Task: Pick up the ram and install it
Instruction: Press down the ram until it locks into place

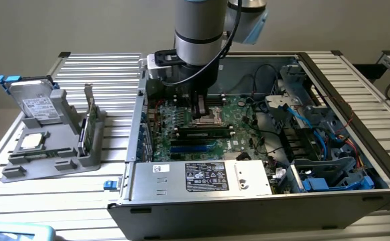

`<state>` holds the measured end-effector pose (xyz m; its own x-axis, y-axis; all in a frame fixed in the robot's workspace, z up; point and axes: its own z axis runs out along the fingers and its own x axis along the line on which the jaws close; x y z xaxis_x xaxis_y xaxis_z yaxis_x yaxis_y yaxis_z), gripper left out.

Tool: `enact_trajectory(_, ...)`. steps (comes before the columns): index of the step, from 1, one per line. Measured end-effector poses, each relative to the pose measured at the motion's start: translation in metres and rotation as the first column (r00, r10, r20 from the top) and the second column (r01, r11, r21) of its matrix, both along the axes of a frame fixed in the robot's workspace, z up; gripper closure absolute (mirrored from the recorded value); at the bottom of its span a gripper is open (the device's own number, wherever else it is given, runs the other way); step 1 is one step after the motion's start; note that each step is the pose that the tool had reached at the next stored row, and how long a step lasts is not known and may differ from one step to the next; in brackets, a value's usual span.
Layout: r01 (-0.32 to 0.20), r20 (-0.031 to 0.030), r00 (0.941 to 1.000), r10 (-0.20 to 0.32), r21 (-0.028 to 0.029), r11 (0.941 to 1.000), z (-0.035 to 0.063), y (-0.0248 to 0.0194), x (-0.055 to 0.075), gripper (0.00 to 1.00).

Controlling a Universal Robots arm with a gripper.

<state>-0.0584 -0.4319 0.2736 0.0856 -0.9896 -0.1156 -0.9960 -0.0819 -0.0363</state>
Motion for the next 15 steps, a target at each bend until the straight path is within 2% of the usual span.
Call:
enact_trajectory(4, -0.001, -0.0018, 1.0, 0.001, 0.0041, 1.0, 0.0055, -0.0016, 0.012, 0.89)
enact_trajectory(8, -0.001, -0.0066, 1.0, 0.001, 0.01, 0.9999, 0.0072, -0.0025, 0.024, 0.89)
enact_trajectory(10, -0.001, -0.0086, 1.0, 0.001, 0.0101, 0.9999, 0.0073, -0.0026, 0.028, 0.89)
enact_trajectory(15, -0.001, -0.009, 1.0, 0.001, 0.0101, 0.9999, 0.0076, -0.0026, 0.028, 0.89)
